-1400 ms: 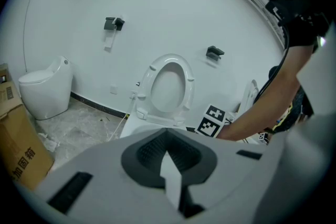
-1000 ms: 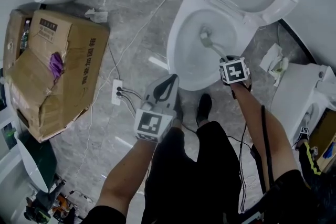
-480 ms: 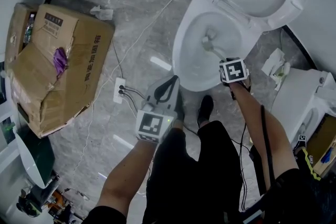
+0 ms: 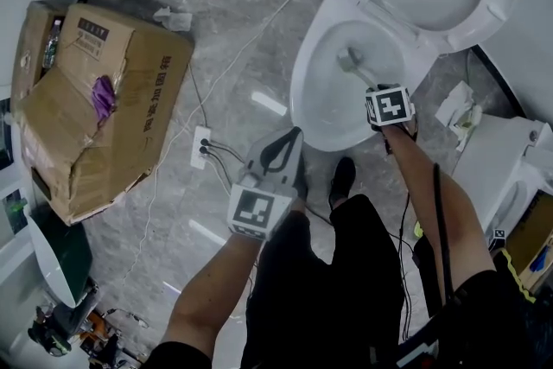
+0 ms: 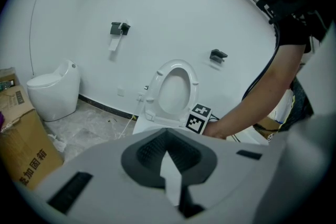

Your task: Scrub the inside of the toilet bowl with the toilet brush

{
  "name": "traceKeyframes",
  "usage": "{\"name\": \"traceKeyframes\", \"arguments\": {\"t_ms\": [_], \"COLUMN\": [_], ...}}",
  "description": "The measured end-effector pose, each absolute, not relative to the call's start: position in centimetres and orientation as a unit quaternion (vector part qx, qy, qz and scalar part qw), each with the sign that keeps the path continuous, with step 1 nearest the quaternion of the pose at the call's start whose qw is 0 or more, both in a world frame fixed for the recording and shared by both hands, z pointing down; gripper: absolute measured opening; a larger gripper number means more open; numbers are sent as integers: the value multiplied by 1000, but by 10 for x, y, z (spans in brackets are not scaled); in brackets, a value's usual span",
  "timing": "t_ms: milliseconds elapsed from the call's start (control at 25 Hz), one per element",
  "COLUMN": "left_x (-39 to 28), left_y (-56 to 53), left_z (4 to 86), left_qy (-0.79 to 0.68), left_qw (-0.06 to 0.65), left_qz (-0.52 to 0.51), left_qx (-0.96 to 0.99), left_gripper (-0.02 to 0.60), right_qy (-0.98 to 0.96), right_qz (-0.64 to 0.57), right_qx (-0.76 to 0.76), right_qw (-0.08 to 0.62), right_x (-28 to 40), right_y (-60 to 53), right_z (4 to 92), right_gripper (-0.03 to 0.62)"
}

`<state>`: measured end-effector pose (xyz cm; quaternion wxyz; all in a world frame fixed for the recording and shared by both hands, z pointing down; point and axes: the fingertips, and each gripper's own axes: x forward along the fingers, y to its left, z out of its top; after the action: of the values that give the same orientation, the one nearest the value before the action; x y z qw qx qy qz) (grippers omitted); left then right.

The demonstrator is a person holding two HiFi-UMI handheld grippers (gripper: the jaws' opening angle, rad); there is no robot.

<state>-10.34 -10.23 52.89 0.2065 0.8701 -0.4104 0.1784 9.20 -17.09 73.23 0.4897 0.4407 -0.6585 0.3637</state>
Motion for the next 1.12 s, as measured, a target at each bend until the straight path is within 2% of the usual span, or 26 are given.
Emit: {"name": "traceKeyframes", "arguments": {"t_ms": [640,1120], "left_x": [-96,-85], "left_y": [-91,-84], "left_z": [535,515], "left_qy": [-412,-406], "left_qw": [216,211], "left_qz": [177,187], "left_qx": [867,869], "left_gripper": [9,10], "right_qy": [-649,-624], "right_qz": [344,357], "right_qx": [477,495], "right_qw": [483,488], "right_x": [125,157], "right_y": [-210,-174], "right_z": [727,715], "right_gripper": [106,106]}}
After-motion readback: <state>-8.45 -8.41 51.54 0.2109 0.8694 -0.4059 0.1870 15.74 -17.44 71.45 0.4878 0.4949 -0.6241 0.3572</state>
